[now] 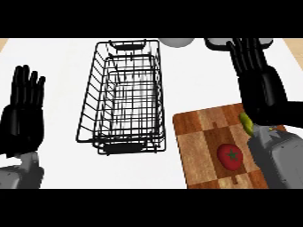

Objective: Pick the tomato from the cutting board and place it in the tiered basket

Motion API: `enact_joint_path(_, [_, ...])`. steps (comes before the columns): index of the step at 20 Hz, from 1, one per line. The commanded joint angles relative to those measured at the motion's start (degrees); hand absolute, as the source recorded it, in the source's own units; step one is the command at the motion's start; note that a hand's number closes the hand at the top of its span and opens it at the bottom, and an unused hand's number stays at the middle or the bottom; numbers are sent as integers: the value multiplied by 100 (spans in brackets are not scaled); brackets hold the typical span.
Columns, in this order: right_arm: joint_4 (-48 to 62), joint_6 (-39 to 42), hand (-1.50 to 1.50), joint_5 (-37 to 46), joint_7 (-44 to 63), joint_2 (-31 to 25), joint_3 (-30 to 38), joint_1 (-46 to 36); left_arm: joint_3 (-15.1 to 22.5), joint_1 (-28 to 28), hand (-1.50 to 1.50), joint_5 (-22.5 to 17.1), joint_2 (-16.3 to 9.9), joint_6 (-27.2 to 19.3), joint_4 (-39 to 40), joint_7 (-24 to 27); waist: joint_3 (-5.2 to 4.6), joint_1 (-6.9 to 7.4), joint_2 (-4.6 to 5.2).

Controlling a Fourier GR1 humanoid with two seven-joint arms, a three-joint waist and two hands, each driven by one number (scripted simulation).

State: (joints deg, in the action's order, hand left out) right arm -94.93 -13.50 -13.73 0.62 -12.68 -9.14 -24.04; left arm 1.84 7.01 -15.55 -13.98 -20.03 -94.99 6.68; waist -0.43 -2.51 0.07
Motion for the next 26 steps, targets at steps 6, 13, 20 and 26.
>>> enact_joint_path(6, [-1398,2677,150,-787,-716,-278,-1729,736,459,-463,0,114,-710,821,631,-928,76,102,-36])
enact_joint_path(13, [-648,1077,-150,1044,-1744,-1000,-884,3062,419,-586,0,-221,-964,1369,390,-1607,48,180,-22])
enact_joint_path(20, [-1699,1217,-150,2211,-1580,-2684,-150,3249,284,-864,0,-247,-1020,1596,568,-1235,24,99,-71])
enact_joint_path(26, [-2367,2377,-150,3105,-486,-4348,-206,3132,306,-566,0,-166,-975,1416,456,-1510,4,140,-56])
